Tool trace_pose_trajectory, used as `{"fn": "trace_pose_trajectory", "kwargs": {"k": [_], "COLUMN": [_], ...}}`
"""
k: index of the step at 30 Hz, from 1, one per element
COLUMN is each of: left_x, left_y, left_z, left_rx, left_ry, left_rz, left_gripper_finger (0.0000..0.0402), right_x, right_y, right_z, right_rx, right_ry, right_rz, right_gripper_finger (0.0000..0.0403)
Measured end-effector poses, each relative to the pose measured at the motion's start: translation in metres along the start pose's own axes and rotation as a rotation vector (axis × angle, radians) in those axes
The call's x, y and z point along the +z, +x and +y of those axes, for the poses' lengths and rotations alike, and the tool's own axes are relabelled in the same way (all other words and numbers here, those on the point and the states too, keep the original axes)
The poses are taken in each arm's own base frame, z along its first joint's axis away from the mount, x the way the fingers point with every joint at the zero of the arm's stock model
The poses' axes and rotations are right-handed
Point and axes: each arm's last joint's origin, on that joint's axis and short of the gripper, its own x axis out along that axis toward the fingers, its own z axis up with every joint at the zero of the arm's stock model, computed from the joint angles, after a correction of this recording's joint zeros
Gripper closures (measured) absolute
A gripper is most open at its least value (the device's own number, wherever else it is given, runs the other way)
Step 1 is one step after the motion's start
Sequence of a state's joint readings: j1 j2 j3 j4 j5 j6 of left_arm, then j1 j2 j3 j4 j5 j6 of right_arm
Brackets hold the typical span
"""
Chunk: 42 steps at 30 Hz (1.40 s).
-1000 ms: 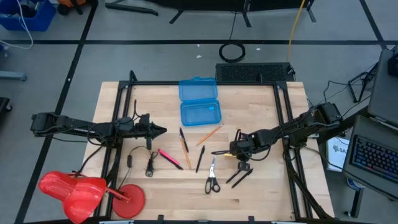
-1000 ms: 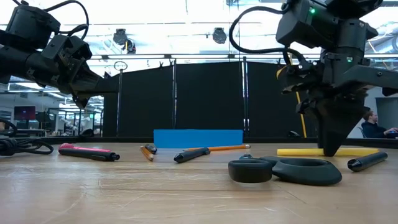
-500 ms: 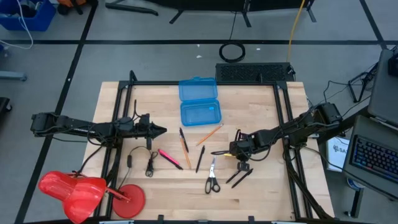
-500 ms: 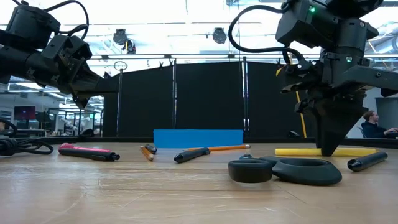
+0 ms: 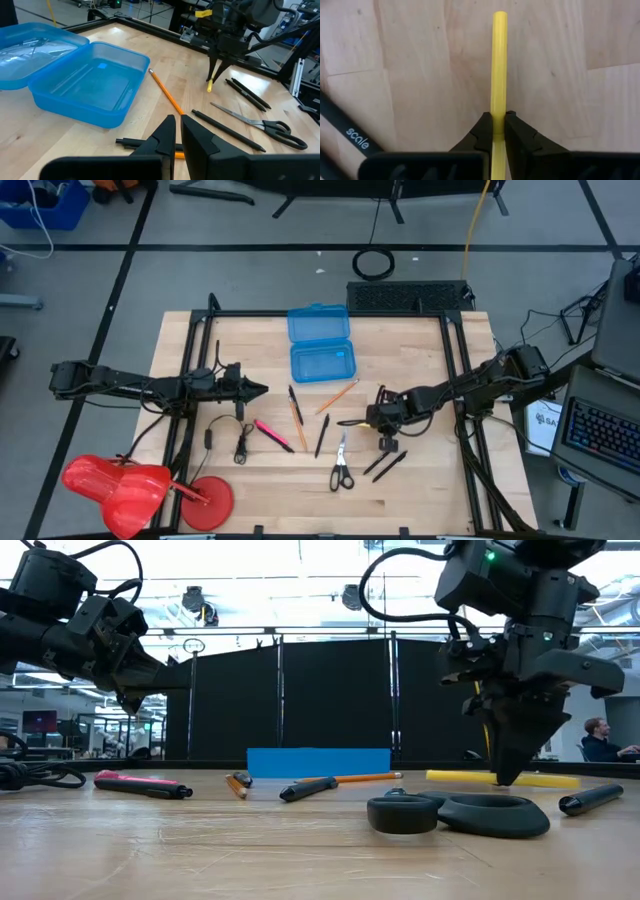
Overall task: Pick & place school supplies into a supply box
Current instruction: Put the yellow pen into the blue supply box
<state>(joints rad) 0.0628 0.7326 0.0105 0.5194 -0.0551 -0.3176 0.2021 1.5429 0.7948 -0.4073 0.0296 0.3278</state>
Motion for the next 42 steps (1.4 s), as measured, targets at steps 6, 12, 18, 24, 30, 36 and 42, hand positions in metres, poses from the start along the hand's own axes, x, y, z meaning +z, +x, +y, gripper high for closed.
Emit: {"fn": "trace_pose_trajectory", "kwargs": {"k": [6, 12, 18, 24, 30, 36, 42], "left_x": [0.0, 0.0, 0.0, 0.0, 0.0, 0.0, 0.0], "left_y": [0.0, 0.0, 0.0, 0.0, 0.0, 0.0, 0.0], "left_z": [0.0, 0.0, 0.0, 0.0, 0.0, 0.0, 0.0], "left_rx": [0.0, 0.0, 0.0, 0.0, 0.0, 0.0, 0.0], "left_ry": [0.0, 0.0, 0.0, 0.002, 0.002, 0.003, 0.005], "left_rz": [0.0, 0.0, 0.0, 0.0, 0.001, 0.001, 0.0], "left_gripper_finger": [0.0371, 0.0371, 0.0371, 0.0371, 0.0371, 0.0371, 0.0371], "right_x": [0.007, 0.014, 0.024, 0.037, 0.05, 0.065, 0.073], "right_y": [0.0, -0.001, -0.002, -0.004, -0.009, -0.018, -0.024], "right_z": [-0.005, -0.013, -0.022, -0.032, -0.047, -0.064, -0.083], "right_rx": [0.008, 0.006, -0.001, -0.062, -0.18, -0.286, -0.354], "right_ry": [-0.014, -0.03, -0.059, -0.104, -0.153, -0.222, -0.235], "right_rz": [-0.052, -0.105, -0.184, -0.293, -0.418, -0.553, -0.632], "right_gripper_finger": [0.0386, 0.0386, 0.0387, 0.0387, 0.0387, 0.0387, 0.0379]}}
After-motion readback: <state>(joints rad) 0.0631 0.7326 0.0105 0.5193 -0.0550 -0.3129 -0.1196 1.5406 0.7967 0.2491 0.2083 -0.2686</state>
